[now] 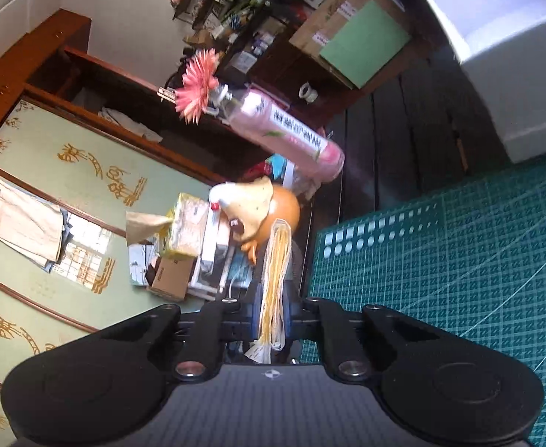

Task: Fold shopping bag
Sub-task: 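Grasp the banded strip's upper end with the right tool while the left tool holds its base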

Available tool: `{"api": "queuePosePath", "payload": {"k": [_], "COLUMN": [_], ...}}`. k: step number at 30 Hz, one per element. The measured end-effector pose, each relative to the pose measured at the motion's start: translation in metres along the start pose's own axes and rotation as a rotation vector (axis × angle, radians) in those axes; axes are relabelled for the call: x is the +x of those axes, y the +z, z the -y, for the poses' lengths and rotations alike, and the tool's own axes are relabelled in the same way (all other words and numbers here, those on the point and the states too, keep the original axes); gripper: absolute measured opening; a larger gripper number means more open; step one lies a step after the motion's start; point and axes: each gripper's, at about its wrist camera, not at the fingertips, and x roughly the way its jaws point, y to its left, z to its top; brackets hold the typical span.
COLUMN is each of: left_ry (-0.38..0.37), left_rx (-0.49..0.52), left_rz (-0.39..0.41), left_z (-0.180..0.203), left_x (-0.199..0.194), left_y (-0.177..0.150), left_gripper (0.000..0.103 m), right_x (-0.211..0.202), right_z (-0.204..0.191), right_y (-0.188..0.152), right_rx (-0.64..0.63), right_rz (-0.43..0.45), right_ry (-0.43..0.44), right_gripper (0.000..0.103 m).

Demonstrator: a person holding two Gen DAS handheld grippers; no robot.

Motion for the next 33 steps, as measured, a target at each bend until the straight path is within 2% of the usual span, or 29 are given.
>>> {"api": "queuePosePath", "payload": {"k": [1,3,5,8,12,15,18,23,27,33], "left_ry": [0.006,0.010,0.013,0.029,0.054,0.048,0.064,0.048,0.039,-0.001], "left_rx": [0.009,-0.002,-0.018,-0.013,0.019,0.012,0.023,-0.030,-0.049,-0.097], "left_rz": [-0.001,0.001,-0.004,-0.020,-0.044,-0.081,-0.098,-0.143,-0.161,-0.164], "left_z": [0.001,-0.001,-0.003,-0.001,0.006,0.008,0.008,-0.002,-0.007,-0.010], "left_x": [0.001,0.002,0.001,0.000,0.004,0.010,0.011,0.018,0.018,0.013], "left_y": [-0.001,-0.004,-0.002,0.001,0.004,0.007,0.005,0.005,0.006,0.014], "left_gripper": [0.031,0.018,0.014,0.012,0.011,0.011,0.011,0.011,0.011,0.011], "right_x": [-0.003,-0.006,-0.003,0.000,0.005,0.007,0.007,0.004,0.009,0.021], "right_z": [0.002,0.003,0.002,-0.001,-0.004,-0.005,0.000,0.002,-0.001,-0.006], "right_y": [0.002,0.004,0.001,-0.002,-0.006,-0.008,-0.010,-0.015,-0.020,-0.026], "right_rx": [0.008,0.012,0.001,-0.015,-0.036,-0.035,0.010,0.069,0.068,0.057], "right_rz": [0.000,0.001,0.000,-0.001,-0.002,-0.004,-0.006,-0.014,-0.018,-0.041], "right_ry": [0.006,0.003,-0.019,-0.054,-0.099,-0.117,-0.093,-0.030,-0.019,-0.020], "right_gripper": [0.011,0.011,0.012,0.016,0.030,0.034,0.034,0.035,0.023,0.022]}}
